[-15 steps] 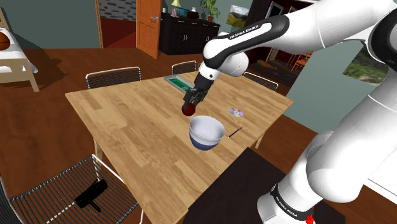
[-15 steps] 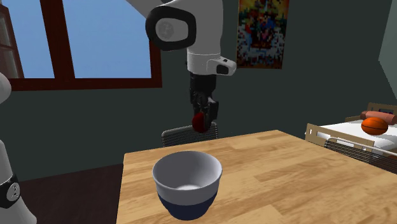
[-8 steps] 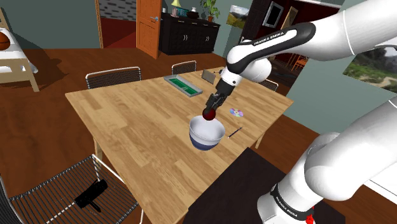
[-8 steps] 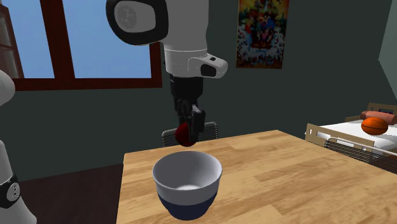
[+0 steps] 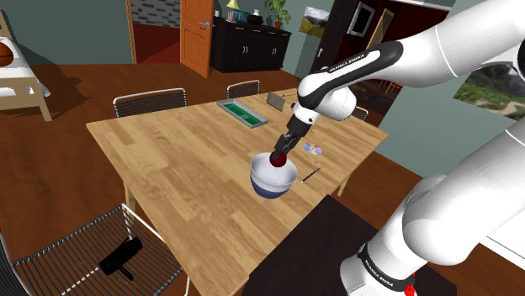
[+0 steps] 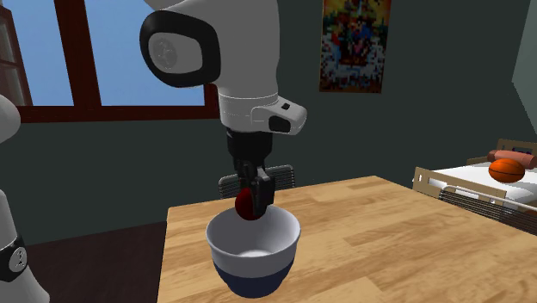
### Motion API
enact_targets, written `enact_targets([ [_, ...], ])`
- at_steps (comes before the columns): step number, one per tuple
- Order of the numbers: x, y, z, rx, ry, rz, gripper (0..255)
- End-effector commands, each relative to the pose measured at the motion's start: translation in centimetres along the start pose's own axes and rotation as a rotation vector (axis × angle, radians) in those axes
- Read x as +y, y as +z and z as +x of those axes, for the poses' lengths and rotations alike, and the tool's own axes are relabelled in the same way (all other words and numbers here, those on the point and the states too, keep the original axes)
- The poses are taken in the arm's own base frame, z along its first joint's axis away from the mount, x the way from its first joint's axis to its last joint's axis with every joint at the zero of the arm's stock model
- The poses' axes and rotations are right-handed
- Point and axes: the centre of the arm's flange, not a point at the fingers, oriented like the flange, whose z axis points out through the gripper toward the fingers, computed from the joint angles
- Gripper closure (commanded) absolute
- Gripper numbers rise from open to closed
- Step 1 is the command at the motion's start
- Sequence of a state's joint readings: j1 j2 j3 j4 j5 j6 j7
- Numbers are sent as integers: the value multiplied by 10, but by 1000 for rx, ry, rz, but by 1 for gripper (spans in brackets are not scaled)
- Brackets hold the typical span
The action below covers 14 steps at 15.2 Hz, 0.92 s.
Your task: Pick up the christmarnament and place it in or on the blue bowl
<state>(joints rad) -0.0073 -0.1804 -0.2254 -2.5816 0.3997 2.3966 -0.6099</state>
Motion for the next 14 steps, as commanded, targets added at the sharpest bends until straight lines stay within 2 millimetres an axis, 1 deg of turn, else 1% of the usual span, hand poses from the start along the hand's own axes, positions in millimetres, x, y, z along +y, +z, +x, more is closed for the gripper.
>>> enact_targets([
  [1, 3, 10, -1, 1, 0, -1, 255],
  [3, 6, 20, -3, 1, 0, -1, 255],
  [11, 6, 20, -3, 1, 0, -1, 255],
  [12, 6, 20, -3, 1, 0, -1, 0],
  [14, 6, 20, -3, 1, 0, -1, 0],
])
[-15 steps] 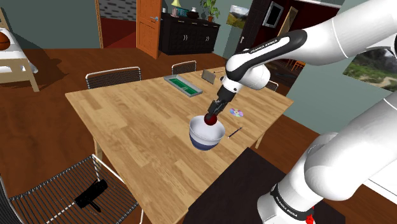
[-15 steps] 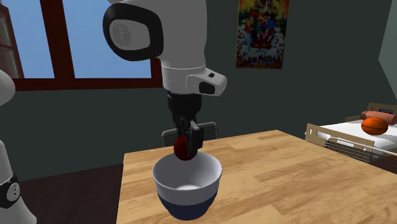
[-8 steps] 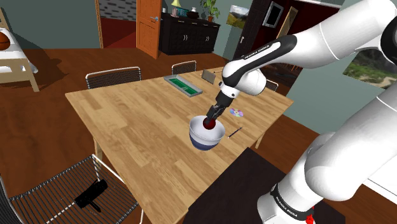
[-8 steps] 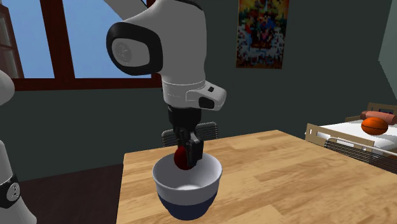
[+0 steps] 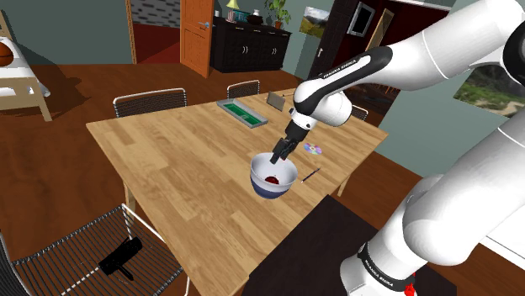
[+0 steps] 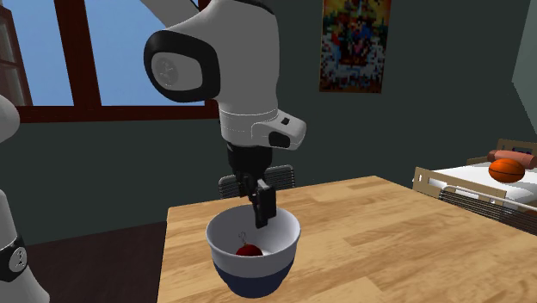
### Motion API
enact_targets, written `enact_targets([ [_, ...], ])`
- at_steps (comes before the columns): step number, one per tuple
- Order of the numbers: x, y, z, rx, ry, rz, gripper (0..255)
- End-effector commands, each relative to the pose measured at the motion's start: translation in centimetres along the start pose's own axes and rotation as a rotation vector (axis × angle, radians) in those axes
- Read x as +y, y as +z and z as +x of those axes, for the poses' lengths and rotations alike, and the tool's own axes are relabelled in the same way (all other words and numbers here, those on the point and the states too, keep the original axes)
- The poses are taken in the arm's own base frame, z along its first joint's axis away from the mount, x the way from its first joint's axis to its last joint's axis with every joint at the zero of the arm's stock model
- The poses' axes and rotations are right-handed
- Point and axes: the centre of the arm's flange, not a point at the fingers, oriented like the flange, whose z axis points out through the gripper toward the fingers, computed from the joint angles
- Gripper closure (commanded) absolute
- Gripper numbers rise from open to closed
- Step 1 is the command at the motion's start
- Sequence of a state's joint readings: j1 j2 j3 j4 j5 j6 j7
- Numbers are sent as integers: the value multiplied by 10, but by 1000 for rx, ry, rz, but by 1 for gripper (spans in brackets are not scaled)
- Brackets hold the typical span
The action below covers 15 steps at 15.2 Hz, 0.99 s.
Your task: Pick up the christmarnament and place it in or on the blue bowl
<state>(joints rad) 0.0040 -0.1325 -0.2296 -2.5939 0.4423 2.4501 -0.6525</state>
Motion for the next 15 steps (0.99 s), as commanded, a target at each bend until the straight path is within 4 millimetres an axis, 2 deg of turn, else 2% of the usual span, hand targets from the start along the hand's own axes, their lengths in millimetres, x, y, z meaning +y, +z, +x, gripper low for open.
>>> enact_targets([
  [1, 0, 0, 0, 0, 0, 0, 0],
  [3, 0, 0, 0, 0, 0, 0, 0],
  [7, 0, -50, 0, 0, 0, 0, 0],
  [15, 0, -50, 0, 0, 0, 0, 0],
])
